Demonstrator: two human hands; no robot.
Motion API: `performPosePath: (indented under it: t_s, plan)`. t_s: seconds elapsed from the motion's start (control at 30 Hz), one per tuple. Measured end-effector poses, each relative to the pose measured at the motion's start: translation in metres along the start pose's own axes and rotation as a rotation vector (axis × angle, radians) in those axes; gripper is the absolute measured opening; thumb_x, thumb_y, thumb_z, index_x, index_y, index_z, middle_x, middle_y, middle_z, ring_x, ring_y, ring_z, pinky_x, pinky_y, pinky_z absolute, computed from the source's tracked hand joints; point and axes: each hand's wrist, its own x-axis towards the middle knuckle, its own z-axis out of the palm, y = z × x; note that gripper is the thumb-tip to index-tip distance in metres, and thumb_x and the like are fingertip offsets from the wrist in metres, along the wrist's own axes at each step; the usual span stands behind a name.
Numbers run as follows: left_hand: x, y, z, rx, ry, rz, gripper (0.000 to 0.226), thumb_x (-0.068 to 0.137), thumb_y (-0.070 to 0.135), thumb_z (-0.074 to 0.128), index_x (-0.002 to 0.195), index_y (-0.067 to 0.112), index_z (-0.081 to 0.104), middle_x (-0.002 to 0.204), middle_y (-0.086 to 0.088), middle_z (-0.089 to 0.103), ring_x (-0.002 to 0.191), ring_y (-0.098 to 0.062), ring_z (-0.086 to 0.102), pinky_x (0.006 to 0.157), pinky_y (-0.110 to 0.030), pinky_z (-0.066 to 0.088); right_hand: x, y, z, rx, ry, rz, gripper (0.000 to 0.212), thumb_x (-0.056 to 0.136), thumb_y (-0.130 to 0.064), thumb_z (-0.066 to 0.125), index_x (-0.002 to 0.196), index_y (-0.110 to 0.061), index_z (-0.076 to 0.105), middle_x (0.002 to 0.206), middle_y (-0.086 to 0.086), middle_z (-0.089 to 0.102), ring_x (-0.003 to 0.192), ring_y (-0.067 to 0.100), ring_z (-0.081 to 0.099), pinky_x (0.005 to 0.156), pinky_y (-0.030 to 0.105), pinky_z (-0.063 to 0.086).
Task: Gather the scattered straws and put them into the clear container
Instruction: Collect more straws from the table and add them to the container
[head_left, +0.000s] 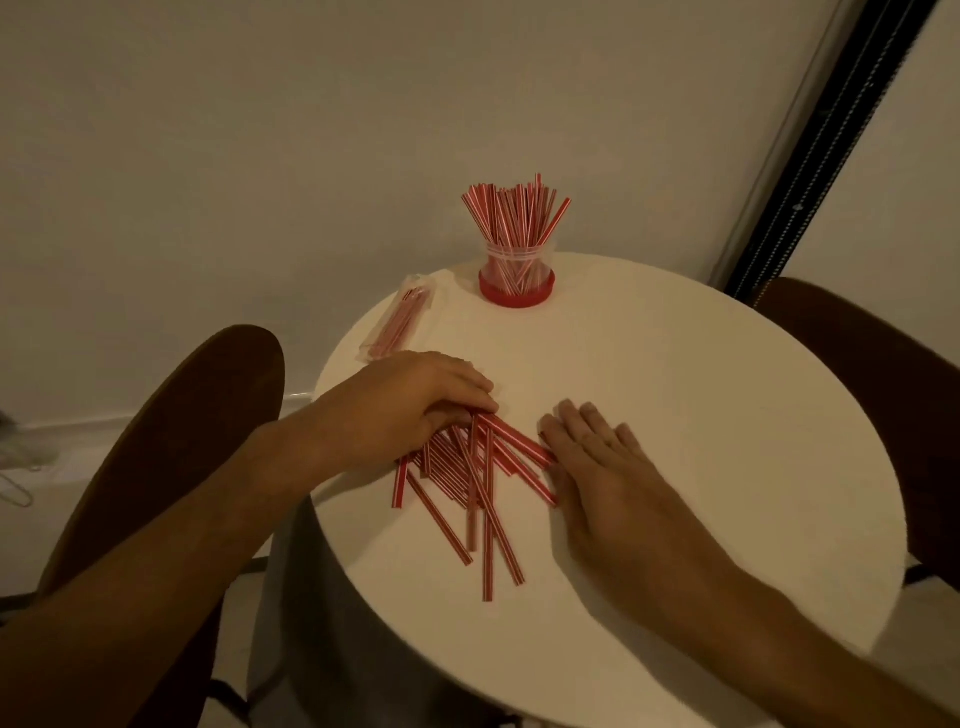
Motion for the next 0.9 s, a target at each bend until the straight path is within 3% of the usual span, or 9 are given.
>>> performPosePath:
  t_s: [0.2,0.37,0.43,0.5,0.53,0.6,0.67,0.73,0.9]
  plan:
    - [0.009,0.015,0.004,0.042,0.052,0.020,0.031,0.095,0.025,0.057,0.125,0.031,0.064,0.134,0.009,0.060,0.126,-0.008,0.049,0.099,-0.018,0.029,0.023,0.014,-0.016,0.094,-0.049,-0.091,0.051,0.106,-0.035,0.024,0.155,-0.025,0.016,0.164,-0.004,0.011,0.149,0.008,0.000,0.121,0.029,0.000]
    - [-0.001,0.013,-0.003,-0.101,0.098,-0.071,0.037,0.099,0.020,0.047,0.134,0.025,0.056,0.135,0.007,0.056,0.123,-0.006,0.050,0.102,-0.021,0.040,-0.008,0.012,-0.040,0.201,0.010,0.026,0.061,0.097,-0.053,0.016,0.154,-0.031,0.015,0.162,-0.011,0.013,0.146,-0.001,0.004,0.116,0.019,0.001]
    - [-0.007,0.010,-0.003,-0.112,0.065,-0.096,0.039,0.099,0.013,0.048,0.136,0.025,0.055,0.135,0.008,0.054,0.123,-0.005,0.049,0.100,-0.016,0.040,-0.034,0.009,-0.043,0.157,0.050,0.105,0.064,0.094,-0.056,0.018,0.152,-0.029,0.028,0.157,-0.009,0.031,0.143,0.007,0.025,0.114,0.025,0.019]
    - [-0.010,0.009,-0.005,-0.084,0.031,-0.104,0.044,0.097,0.006,0.050,0.138,0.024,0.052,0.138,0.007,0.052,0.125,-0.007,0.047,0.099,-0.012,0.037,-0.055,0.006,-0.046,-0.003,0.136,0.101,0.057,0.092,-0.047,0.034,0.134,-0.017,0.057,0.129,0.005,0.063,0.114,0.025,0.056,0.089,0.038,0.046]
    - [-0.011,0.008,-0.005,-0.067,0.017,-0.108,0.048,0.095,0.002,0.052,0.139,0.023,0.052,0.139,0.006,0.051,0.127,-0.008,0.047,0.100,-0.013,0.038,-0.061,0.006,-0.046,-0.057,0.188,0.099,0.050,0.088,-0.041,0.044,0.122,-0.011,0.066,0.111,0.010,0.069,0.095,0.027,0.060,0.074,0.036,0.048]
    - [-0.009,0.009,-0.008,-0.039,-0.005,-0.119,0.056,0.090,-0.005,0.057,0.139,0.021,0.051,0.141,0.003,0.051,0.129,-0.011,0.046,0.107,-0.024,0.041,-0.066,0.010,-0.043,-0.057,0.240,0.131,0.040,0.082,-0.032,0.054,0.105,-0.005,0.073,0.089,0.011,0.068,0.075,0.025,0.057,0.060,0.029,0.040]
    - [-0.006,0.010,-0.008,0.002,-0.019,-0.116,0.056,0.089,-0.005,0.059,0.138,0.020,0.052,0.141,0.002,0.052,0.130,-0.013,0.047,0.110,-0.030,0.040,-0.064,0.012,-0.041,-0.021,0.227,0.149,0.035,0.083,-0.028,0.054,0.099,-0.005,0.075,0.081,0.008,0.066,0.066,0.022,0.056,0.056,0.025,0.039]
    - [-0.002,0.010,-0.007,0.041,-0.005,-0.105,0.049,0.092,-0.001,0.057,0.136,0.021,0.055,0.140,0.002,0.054,0.129,-0.013,0.047,0.109,-0.026,0.036,-0.058,0.014,-0.038,-0.004,0.242,0.139,0.022,0.087,-0.019,0.061,0.096,-0.006,0.075,0.077,0.005,0.064,0.061,0.020,0.056,0.051,0.025,0.042]
    - [0.005,0.015,-0.002,0.028,0.047,-0.115,0.040,0.095,0.004,0.055,0.128,0.025,0.063,0.136,0.004,0.059,0.127,-0.014,0.051,0.109,-0.036,0.041,-0.028,0.018,-0.035,0.036,0.286,0.128,0.012,0.089,-0.003,0.066,0.096,-0.006,0.075,0.078,0.006,0.062,0.068,0.025,0.056,0.056,0.040,0.050]
